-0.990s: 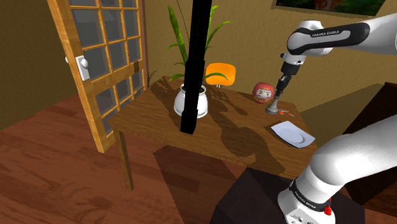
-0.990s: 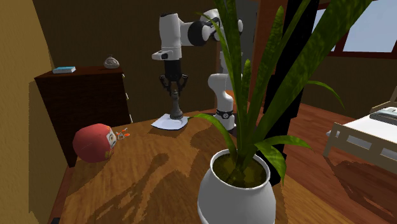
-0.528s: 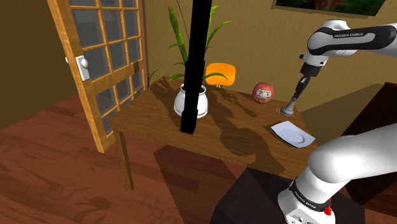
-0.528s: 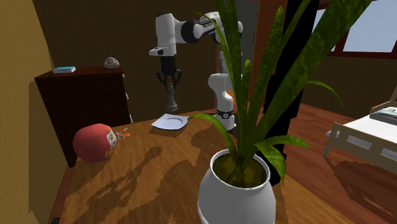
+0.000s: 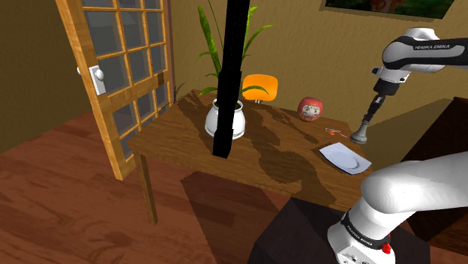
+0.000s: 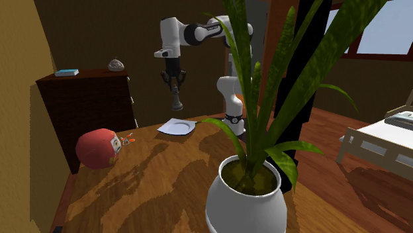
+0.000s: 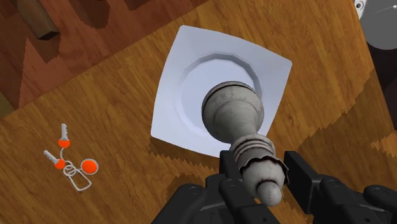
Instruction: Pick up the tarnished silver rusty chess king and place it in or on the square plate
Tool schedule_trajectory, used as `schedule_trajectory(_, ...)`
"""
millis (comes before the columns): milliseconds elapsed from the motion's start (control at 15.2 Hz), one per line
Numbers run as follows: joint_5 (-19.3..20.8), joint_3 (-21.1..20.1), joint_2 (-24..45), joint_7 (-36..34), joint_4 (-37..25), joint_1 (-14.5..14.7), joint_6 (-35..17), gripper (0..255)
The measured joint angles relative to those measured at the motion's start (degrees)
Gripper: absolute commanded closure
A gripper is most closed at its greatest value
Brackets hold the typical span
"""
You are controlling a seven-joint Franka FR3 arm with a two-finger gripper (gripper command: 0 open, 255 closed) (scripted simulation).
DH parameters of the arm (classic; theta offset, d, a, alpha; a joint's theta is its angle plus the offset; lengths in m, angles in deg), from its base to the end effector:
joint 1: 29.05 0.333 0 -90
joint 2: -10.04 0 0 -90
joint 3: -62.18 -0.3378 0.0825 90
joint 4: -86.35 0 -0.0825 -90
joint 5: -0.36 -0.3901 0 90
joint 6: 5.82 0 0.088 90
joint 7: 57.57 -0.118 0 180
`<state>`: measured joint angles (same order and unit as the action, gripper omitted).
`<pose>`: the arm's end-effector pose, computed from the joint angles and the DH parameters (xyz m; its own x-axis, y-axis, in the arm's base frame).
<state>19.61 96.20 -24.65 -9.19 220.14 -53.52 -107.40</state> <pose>0.1530 -0.3674 0.5160 0.9997 -0.0097 -0.0209 -0.0101 -0.9998 -0.0194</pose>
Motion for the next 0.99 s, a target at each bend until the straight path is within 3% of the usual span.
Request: schedule_trajectory(990,2.24,3.97,2.40,-0.08,9.50,-0.44,-11.98,255)
